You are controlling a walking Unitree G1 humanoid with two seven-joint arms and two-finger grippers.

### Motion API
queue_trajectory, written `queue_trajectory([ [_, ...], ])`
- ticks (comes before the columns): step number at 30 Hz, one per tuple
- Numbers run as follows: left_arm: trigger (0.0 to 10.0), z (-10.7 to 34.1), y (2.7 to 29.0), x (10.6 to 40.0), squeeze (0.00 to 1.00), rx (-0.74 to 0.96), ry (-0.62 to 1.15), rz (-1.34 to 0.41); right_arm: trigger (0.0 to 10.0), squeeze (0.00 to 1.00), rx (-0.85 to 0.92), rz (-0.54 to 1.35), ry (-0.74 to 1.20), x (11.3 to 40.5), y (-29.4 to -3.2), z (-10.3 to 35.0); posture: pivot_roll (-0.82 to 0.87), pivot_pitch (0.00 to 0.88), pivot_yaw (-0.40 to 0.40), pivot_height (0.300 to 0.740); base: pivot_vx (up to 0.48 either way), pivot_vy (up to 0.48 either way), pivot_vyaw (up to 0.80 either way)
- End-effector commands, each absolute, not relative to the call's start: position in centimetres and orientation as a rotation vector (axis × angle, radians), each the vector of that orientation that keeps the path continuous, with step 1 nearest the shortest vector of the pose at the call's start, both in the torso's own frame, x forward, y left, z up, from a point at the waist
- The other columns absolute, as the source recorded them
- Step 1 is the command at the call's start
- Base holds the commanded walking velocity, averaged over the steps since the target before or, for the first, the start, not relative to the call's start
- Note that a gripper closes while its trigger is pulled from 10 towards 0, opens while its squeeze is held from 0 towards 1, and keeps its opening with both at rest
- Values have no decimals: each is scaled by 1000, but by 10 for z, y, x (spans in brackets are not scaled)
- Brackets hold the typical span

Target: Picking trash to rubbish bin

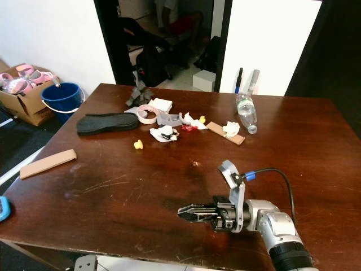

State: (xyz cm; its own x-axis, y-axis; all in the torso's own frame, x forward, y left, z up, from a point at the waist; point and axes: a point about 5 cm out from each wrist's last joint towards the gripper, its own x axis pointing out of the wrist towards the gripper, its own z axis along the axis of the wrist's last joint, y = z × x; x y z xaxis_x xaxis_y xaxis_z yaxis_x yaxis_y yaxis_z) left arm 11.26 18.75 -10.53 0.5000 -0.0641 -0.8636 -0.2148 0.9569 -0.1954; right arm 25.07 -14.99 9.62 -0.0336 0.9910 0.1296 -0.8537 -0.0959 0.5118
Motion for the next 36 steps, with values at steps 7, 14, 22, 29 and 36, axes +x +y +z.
queue_trajectory([
  [7,10000,-116,198,81,0,-189,1255,44,10000,0,476,1540,311,255,-149,96,115,0,0,740,0,0,0],
  [14,10000,-116,197,80,0,-184,1259,41,10000,0,468,1081,153,300,-164,97,112,0,0,740,0,0,0],
  [22,10000,-116,196,81,0,-182,1257,37,10000,0,516,1081,133,303,-163,102,105,0,0,740,0,0,0],
  [29,10000,-117,195,82,0,-179,1266,29,10000,0,557,1526,247,256,-155,103,100,0,0,740,0,0,0],
  [36,10000,-117,193,81,0,-174,1271,22,10000,0,539,1504,260,257,-152,97,100,106,-71,740,-421,0,0],
])
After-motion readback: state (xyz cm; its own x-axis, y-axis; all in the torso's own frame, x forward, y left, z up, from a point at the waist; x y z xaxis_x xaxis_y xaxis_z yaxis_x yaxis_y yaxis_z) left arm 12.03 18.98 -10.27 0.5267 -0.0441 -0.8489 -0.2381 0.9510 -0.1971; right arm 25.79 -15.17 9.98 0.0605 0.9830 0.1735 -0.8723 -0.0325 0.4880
